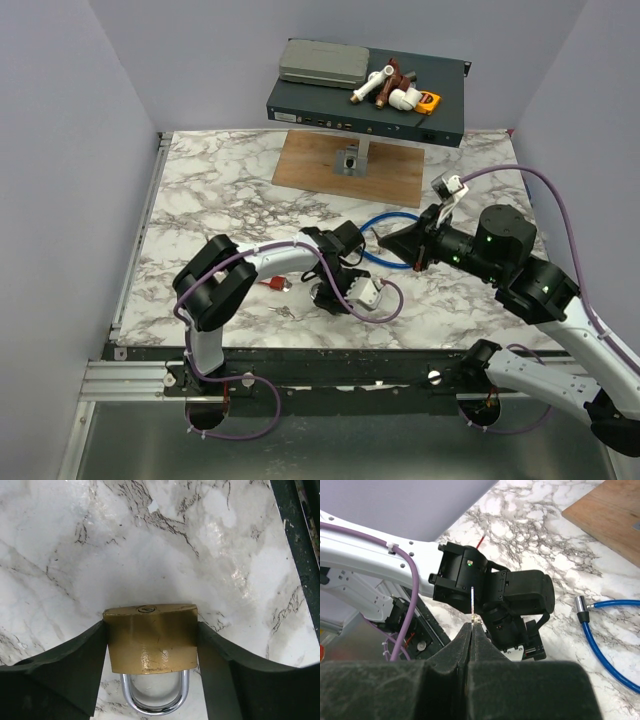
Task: Unlock with the key
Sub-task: Pick up the lock from the center of the board.
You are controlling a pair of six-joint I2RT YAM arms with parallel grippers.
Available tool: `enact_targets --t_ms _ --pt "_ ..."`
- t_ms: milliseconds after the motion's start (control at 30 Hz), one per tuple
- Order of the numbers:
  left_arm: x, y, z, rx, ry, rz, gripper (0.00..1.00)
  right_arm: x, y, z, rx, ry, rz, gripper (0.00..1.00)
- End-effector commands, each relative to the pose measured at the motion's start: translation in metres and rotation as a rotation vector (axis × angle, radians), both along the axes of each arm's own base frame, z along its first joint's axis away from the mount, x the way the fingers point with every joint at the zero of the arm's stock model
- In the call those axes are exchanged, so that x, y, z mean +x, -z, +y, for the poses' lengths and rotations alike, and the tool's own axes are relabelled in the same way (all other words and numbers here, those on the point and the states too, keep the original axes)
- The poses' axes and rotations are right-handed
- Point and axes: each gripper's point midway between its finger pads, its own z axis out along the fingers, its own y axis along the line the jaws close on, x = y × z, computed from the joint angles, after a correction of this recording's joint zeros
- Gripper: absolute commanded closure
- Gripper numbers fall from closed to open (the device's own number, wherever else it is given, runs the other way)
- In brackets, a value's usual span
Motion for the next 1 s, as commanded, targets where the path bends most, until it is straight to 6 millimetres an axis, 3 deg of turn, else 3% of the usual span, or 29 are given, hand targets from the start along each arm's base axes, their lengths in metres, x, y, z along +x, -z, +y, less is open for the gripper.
enact_targets --t_ms 0,100,200,333,433,633,733,967 --pt "0.002 0.019 0.001 0.038 0.01 -0.033 0.45 0.005 -0.015 -0.009 -0.005 0.039 -0.043 0.99" --pt "0.001 0.018 -0.002 0.034 0.001 -0.025 0.66 0.006 -0.016 -0.009 -0.008 0.041 -0.049 0.99" --pt "-0.002 0.002 -0.009 -0.011 0.01 -0.013 0.72 0.006 -0.02 -0.011 -0.003 0.049 -0.057 0.99" --pt "0.004 -0.046 -0.021 -0.119 -0.011 -0.031 0.9 0.006 -0.027 -0.016 0.005 0.069 -0.076 0.99" --pt "0.005 -0.086 -0.016 -0.17 -0.026 -0.041 1.0 0.006 -0.03 -0.02 0.003 0.084 -0.083 0.99" --pt "-0.013 -0.139 0.026 -0.175 0.006 -0.084 1.0 0.005 -0.047 -0.029 0.019 0.113 -0.127 0.99" --pt "-0.031 -0.174 0.041 -0.237 0.047 -0.088 1.0 0.005 -0.055 -0.034 0.018 0.127 -0.147 0.99" --pt "-0.066 -0.255 0.057 -0.461 0.159 -0.208 1.0 -0.005 -0.067 -0.042 0.048 0.124 -0.176 0.99"
